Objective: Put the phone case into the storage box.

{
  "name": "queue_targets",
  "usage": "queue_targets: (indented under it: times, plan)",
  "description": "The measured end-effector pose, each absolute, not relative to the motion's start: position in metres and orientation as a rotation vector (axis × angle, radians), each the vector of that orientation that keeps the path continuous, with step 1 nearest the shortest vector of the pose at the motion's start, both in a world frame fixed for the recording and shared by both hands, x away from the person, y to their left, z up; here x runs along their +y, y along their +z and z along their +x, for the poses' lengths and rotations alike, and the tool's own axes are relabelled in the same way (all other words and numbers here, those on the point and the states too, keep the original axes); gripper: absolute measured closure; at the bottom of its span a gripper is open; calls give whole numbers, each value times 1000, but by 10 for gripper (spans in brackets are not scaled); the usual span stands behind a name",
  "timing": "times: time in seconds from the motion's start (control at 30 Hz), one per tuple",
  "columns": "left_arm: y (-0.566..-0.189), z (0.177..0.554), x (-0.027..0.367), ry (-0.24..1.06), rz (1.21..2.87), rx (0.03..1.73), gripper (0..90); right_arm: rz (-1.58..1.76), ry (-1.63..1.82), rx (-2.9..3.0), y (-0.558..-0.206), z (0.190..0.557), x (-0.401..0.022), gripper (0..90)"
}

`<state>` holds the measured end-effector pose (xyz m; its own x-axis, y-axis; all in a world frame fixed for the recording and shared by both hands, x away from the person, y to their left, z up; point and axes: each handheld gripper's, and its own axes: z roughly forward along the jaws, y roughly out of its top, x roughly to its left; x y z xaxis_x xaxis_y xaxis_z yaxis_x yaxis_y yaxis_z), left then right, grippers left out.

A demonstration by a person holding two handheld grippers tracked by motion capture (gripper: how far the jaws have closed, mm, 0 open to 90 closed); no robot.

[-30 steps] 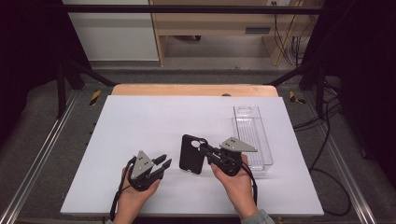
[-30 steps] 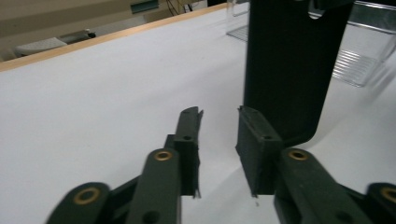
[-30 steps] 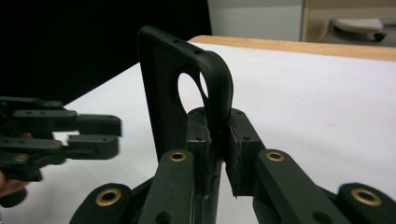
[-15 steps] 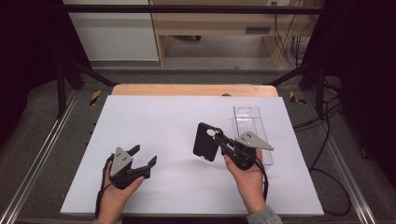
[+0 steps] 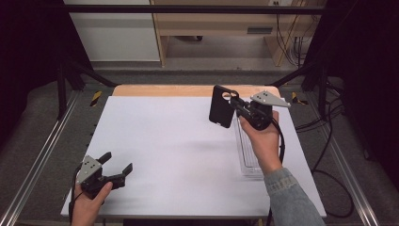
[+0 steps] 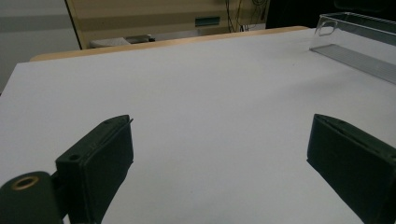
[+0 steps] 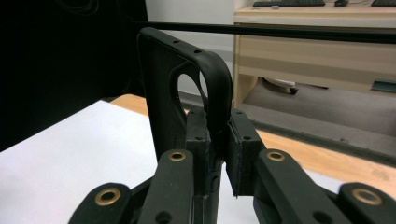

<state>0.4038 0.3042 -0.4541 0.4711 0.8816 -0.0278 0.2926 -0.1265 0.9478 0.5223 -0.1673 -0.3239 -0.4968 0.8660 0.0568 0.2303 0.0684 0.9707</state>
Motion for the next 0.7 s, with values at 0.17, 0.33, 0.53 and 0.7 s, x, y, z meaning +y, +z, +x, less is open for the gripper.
queue_targets:
  times: [0.17, 0.33, 0.53, 0.7]
  plan:
    - [-456, 405, 303, 699, 1674, 1011, 66, 1097, 1409, 1764, -315, 540, -177, 807]
    - [-457, 406, 307, 708, 1663, 1019, 61, 1131, 1346, 1733, -311, 555, -196, 807]
    - [-459, 407, 308, 704, 1659, 1030, 61, 1192, 1294, 1690, -314, 564, -221, 808]
    - [-458, 407, 307, 707, 1659, 1017, 61, 1239, 1244, 1680, -322, 570, -237, 807]
